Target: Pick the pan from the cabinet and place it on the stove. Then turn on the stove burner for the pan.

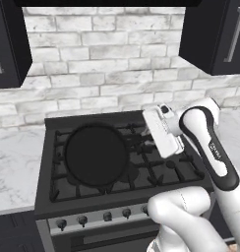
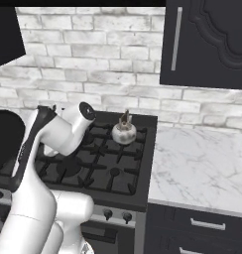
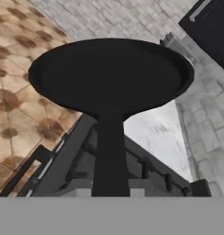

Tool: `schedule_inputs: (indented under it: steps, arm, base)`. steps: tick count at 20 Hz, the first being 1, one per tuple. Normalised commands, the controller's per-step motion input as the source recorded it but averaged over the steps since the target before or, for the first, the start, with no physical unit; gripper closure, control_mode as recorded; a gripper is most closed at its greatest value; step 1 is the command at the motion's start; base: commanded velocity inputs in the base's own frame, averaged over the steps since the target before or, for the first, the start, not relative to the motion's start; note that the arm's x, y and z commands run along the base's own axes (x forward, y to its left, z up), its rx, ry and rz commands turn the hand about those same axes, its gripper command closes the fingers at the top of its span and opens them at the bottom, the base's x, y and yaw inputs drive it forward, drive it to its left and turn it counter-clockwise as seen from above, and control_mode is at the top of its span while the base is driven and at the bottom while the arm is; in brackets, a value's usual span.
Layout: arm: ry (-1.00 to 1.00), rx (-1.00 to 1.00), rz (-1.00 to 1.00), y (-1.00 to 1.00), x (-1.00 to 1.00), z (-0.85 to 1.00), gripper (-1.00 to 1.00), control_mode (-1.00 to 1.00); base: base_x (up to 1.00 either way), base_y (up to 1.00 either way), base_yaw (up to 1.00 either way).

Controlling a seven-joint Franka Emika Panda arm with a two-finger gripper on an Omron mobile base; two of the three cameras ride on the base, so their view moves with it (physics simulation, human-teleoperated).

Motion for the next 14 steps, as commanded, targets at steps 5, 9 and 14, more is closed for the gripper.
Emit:
schedule_inputs:
  steps: [5, 9, 14]
  arm:
    - [0.22, 0.0, 0.0, 0.02, 0.24, -0.35, 1.0, -1.0]
    - [0.18, 0.0, 0.0, 0.01, 0.23, -0.3, 1.0, -1.0]
    - [0.14, -0.01, -0.01, 0.01, 0.18, -0.31, 1.0, -1.0]
  base:
    - [0.0, 0.0, 0.0]
    - [0.0, 0.0, 0.0]
    - [0.0, 0.0, 0.0]
